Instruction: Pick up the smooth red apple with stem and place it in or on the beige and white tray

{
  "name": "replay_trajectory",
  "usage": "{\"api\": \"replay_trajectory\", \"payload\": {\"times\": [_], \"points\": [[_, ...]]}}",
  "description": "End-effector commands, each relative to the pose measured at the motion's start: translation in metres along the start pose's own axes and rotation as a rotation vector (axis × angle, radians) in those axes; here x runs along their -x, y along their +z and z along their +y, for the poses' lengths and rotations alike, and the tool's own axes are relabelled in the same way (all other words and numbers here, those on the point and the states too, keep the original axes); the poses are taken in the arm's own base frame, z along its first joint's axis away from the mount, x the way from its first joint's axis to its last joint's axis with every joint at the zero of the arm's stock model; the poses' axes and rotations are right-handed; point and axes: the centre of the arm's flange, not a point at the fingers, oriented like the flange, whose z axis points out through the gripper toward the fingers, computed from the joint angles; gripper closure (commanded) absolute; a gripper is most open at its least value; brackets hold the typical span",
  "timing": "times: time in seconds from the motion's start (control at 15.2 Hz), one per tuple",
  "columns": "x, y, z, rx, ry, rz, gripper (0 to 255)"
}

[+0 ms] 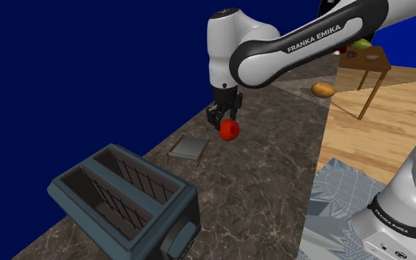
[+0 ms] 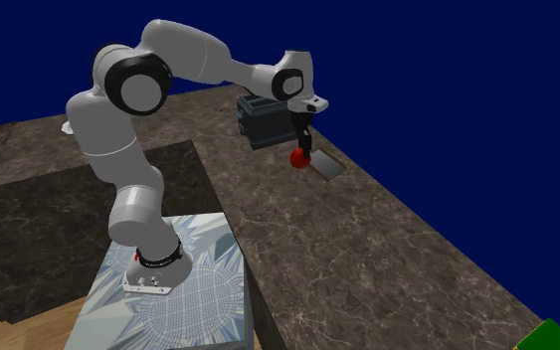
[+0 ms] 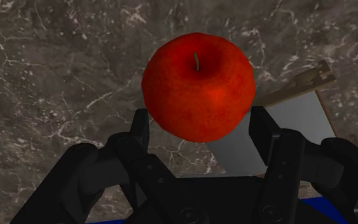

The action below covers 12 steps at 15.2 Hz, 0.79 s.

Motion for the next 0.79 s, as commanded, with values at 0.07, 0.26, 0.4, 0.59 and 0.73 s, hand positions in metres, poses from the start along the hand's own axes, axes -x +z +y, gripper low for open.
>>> {"api": "replay_trajectory", "payload": {"times": [0.07, 0.26, 0.4, 0.59, 0.73], "points": [[0.000, -0.017, 0.001, 0.000, 0.000, 0.000, 255], [-0.021, -0.021, -0.014, 0.000, 0.000, 0.000, 255], [-0.042, -0.024, -0.030, 0.000, 0.000, 0.000, 255], [-0.073, -0.029, -0.054, 0.000, 0.000, 0.000, 255], [-0.094, -0.033, -0.069, 0.000, 0.000, 0.000, 255]]}}
